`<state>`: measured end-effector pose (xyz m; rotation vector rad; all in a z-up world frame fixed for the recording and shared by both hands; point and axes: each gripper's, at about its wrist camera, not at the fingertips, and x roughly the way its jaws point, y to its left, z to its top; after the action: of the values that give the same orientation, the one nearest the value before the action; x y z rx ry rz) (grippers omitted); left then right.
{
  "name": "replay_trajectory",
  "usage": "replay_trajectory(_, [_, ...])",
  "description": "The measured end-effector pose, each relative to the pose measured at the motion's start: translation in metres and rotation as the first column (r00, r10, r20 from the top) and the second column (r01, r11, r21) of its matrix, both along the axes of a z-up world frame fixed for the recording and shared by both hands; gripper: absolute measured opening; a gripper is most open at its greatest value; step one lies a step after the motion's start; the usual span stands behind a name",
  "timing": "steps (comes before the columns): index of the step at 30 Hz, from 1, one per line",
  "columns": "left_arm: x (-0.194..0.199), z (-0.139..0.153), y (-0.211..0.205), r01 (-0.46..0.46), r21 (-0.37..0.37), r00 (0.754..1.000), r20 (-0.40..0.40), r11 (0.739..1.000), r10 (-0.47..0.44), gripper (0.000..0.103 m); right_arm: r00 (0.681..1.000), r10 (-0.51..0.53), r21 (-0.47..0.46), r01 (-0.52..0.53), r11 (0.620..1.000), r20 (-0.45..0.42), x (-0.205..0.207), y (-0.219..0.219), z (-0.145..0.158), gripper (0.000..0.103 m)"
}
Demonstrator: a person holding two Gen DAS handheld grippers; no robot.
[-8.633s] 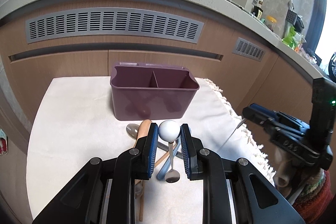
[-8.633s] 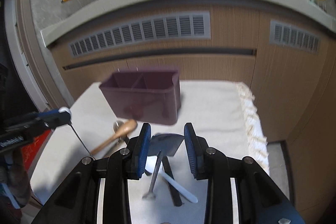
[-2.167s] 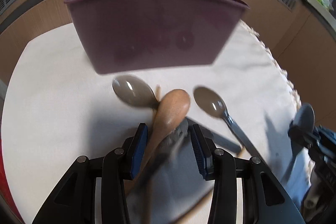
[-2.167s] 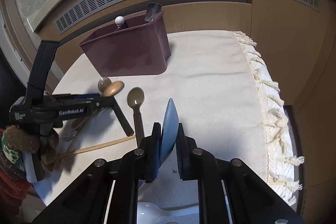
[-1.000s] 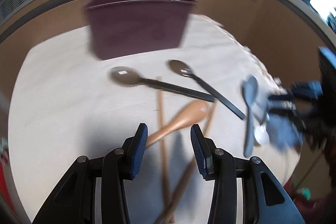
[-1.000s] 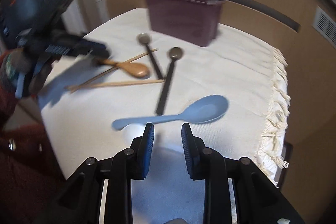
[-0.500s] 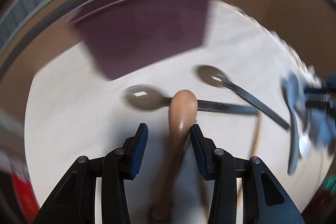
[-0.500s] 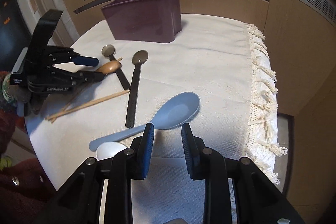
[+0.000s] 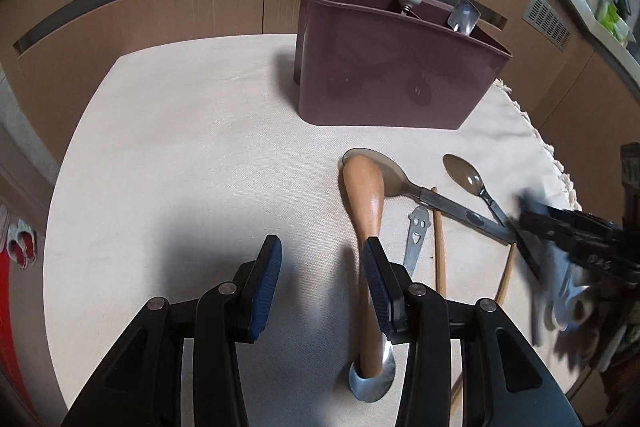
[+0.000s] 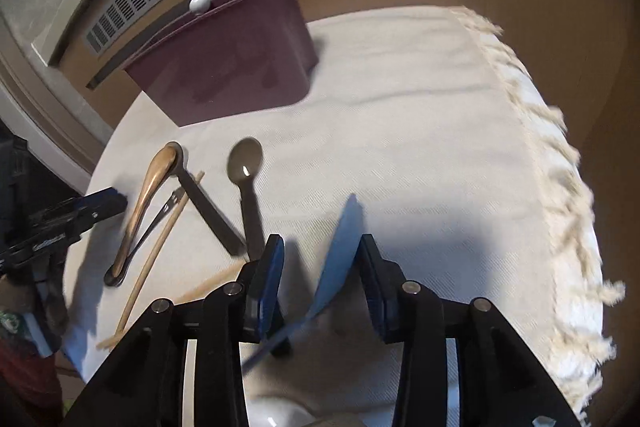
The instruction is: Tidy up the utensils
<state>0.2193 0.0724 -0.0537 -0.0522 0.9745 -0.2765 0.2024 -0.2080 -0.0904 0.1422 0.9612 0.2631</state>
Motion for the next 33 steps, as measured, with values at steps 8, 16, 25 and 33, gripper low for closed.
replay_trajectory(8, [0.012, 0.0, -0.012, -0.044, 0.037, 0.999, -0.003, 0.998, 0.045, 0.043, 1.0, 0.006, -0.135, -0.005, 0.991, 0.001, 0.021, 0.036, 0.0, 0.045])
replay_trajectory(16, [0.014, 0.0, -0.019, -0.038, 0.039, 0.999, -0.003, 0.999, 0.038, 0.043, 0.993, 0.102, -0.287, -0.083, 0.954, 0.053, 0.009, 0.061, -0.001, 0.038])
replay_trajectory(25, [0.011, 0.004, -0.025, -0.001, -0.011, 1.0, 0.008, 1.0, 0.001, 0.043, 0.985, 0.159, -0.152, -0.147, 0.978, 0.071, -0.001, 0.036, 0.014, 0.025])
replay_trajectory(33, [0.035, -0.005, -0.041, 0.025, -0.012, 0.999, -0.033, 1.0, -0.025, 0.043, 0.985, 0.114, -0.056, -0.108, 0.993, 0.128, -0.009, 0.0, 0.037, 0.01])
